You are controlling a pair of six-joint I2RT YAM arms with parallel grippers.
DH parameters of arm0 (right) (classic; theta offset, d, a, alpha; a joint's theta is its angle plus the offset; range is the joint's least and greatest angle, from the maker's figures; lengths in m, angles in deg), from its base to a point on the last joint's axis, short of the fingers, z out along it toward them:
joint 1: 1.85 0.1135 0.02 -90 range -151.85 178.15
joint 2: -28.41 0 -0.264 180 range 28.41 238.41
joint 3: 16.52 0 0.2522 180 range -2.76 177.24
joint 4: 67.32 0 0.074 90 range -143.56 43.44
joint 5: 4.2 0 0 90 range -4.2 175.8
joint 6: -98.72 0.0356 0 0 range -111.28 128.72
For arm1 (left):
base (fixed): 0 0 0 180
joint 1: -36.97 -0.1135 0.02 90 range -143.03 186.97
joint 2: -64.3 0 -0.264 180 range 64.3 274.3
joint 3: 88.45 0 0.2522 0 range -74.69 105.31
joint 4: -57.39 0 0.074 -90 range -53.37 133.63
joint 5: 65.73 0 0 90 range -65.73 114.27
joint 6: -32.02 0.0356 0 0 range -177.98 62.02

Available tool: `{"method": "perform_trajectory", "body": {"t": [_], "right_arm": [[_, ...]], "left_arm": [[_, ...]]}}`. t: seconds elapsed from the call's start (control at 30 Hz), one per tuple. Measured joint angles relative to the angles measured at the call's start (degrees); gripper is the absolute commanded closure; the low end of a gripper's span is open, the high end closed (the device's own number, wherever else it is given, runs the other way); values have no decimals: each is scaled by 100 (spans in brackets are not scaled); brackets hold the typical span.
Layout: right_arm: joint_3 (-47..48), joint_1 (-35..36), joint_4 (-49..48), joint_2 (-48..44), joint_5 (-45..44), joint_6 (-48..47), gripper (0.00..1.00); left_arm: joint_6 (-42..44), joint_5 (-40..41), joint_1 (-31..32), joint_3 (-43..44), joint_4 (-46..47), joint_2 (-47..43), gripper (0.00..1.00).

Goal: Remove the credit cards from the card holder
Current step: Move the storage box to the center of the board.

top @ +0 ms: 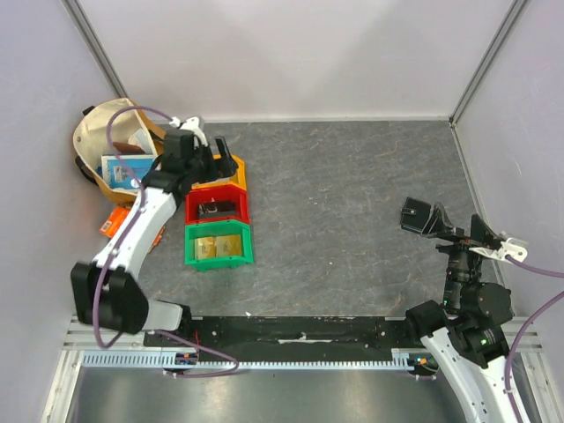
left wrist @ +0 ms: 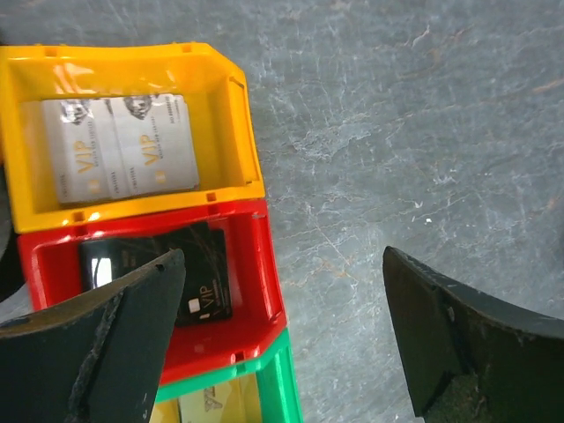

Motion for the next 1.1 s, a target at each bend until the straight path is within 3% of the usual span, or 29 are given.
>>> {"method": "perform_trajectory", "body": {"t": [0.57,0.87,1.1], "right_arm": [[4,26,103,0,142,-31,2],[4,26,94,0,234,-63,2],[4,26,90,0,254,-96,2]], "left_arm": [[87,581,522,3268,-852,4529,1],[796,444,984,4205,-1281,5377,1],[1978,-289,2197,4697,-1300,5622,1]]}}
